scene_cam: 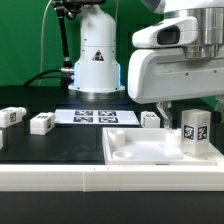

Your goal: Assemble one leg

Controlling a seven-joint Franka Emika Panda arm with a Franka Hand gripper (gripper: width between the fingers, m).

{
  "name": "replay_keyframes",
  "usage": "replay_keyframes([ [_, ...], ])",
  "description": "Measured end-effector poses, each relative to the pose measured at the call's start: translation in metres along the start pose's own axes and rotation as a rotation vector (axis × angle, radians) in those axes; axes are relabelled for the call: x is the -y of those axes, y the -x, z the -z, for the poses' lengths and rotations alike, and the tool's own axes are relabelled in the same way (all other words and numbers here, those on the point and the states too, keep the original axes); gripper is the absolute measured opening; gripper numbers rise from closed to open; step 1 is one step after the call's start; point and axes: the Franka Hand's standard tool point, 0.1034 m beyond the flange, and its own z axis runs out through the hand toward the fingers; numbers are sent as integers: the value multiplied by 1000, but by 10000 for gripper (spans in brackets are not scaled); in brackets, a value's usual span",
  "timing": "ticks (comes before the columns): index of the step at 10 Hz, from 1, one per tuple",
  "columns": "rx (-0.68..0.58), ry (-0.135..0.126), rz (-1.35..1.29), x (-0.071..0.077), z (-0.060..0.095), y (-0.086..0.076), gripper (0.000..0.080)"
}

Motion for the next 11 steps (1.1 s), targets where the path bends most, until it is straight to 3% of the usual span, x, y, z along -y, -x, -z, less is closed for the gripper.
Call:
replay_keyframes([
  [2,0,0,0,0,0,0,381],
  [3,0,0,-9,0,0,0,289],
  [6,0,-1,-29,0,0,0,289],
  [11,-26,-20,-674,3,-1,-3,291],
])
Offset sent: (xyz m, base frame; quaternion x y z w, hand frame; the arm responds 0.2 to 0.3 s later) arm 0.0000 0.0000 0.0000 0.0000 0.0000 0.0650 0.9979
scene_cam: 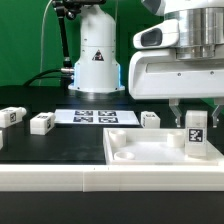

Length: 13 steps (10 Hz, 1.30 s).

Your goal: Assemble one leg

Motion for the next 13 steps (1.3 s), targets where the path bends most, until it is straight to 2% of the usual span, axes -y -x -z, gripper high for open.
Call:
replay_keyframes([
  [4,6,-7,-498,5,-2,3,291],
  [8,27,-28,-683,6,-2,3,291],
  [10,26,-30,-609,5,-2,3,291],
  [11,25,-31,-538,3,-2,1,525],
  [12,23,-32,-477,2,-2,1,621],
  [13,32,-21,-317,2,-2,2,621],
])
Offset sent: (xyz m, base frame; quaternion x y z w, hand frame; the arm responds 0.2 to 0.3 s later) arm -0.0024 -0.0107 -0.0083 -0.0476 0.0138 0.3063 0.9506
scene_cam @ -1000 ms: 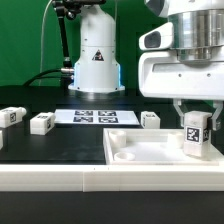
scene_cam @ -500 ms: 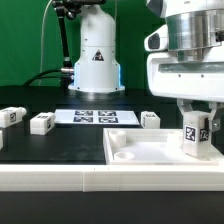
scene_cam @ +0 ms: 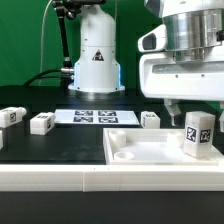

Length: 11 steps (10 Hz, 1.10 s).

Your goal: Assemble one leg

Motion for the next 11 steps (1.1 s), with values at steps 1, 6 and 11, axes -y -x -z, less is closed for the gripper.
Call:
replay_keyframes([
  [1,14,11,135,0,1,1,645],
  [6,44,109,690,0,1,-7,649],
  [11,53,117,947,0,2,-8,649],
])
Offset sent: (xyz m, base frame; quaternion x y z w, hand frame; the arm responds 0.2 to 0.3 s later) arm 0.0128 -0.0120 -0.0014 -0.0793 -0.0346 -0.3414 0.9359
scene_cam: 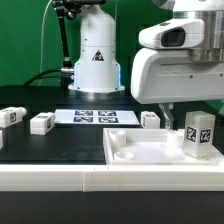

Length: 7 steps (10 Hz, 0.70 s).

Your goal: Assemble one leg

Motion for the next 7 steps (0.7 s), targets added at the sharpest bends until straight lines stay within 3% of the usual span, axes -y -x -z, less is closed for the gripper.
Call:
replay_keyframes([
  [2,0,0,-3,0,0,0,402],
  [3,0,-1,-16,0,0,0,402],
  [4,0,-1,-31,0,0,0,291],
  [7,-3,-14,-312,1,-1,-1,291],
])
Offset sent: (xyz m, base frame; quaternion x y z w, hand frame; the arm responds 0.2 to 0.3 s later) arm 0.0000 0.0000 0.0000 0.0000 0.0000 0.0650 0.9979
